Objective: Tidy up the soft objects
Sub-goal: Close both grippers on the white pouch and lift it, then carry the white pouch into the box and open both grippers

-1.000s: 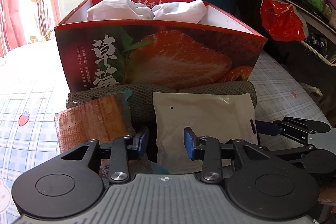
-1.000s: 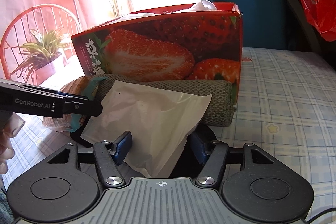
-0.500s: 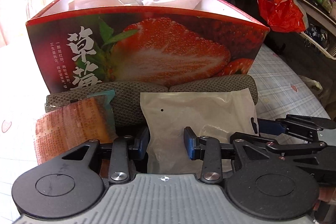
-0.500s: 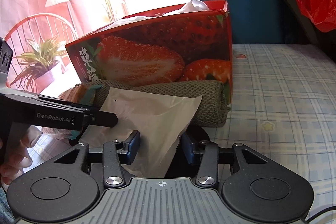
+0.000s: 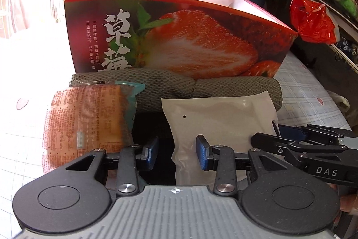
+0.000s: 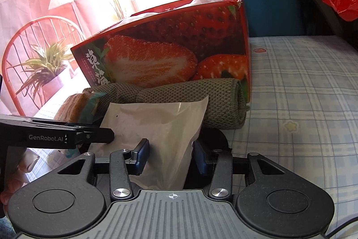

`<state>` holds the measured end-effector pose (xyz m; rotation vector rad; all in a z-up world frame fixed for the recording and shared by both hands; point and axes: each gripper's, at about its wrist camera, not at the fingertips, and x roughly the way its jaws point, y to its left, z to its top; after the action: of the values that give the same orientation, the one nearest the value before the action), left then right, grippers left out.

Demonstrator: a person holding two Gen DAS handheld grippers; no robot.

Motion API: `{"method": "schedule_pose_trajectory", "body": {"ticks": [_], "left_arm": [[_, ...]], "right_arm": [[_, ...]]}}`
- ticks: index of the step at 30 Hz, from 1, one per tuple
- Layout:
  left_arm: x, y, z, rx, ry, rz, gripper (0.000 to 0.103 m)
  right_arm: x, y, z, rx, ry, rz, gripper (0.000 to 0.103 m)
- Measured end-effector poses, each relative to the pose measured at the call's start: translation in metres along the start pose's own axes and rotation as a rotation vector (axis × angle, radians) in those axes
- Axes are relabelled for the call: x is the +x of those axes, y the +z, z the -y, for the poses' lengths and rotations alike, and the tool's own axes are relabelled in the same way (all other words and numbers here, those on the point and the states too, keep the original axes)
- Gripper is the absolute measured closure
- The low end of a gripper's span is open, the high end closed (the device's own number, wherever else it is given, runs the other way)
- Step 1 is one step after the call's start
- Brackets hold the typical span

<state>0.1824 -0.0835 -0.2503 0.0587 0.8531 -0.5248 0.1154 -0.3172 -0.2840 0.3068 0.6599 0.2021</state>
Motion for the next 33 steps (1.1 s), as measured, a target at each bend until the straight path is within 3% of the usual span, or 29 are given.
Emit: {"method": "schedule_pose_trajectory", "body": {"ticks": [7,8,10,13,19,21,33], "left_arm": [[0.009,0.004,-0.006,-0.031,-0.068,-0.015,0.064],[0.009,0.003,-0.007,-0.041,-0.088,-0.014,0.069],[0.006,0.001,-0.013,-0.078,-0.095,-0.007,0.092],[0.004,-0.003,-0.029,-0.164,-0.124,0.013,0.102],[-0.004,-0.005,-0.023,-0.125,-0.069,0.051,0.102],[-0.009,-0.003,-0.021,-0.111,-0.050,0.068,0.102],[-0.046,0.040,-0.004,-0.011,-0.034,0.218,0.102]], "right_arm": [[0.000,-0.001,-0.001,0.000,0.005,-0.001,0.066],[-0.001,-0.001,-0.001,0.002,0.007,-0.001,0.068],[-0.003,-0.001,-0.002,0.009,0.019,0.007,0.079],[-0.005,-0.003,-0.003,0.013,0.025,0.013,0.079],[-0.008,-0.003,-0.005,0.020,0.045,0.020,0.083],[-0.012,-0.001,-0.006,0.025,0.047,0.038,0.093],[-0.039,0.039,-0.011,0.017,0.084,0.145,0.094]]}}
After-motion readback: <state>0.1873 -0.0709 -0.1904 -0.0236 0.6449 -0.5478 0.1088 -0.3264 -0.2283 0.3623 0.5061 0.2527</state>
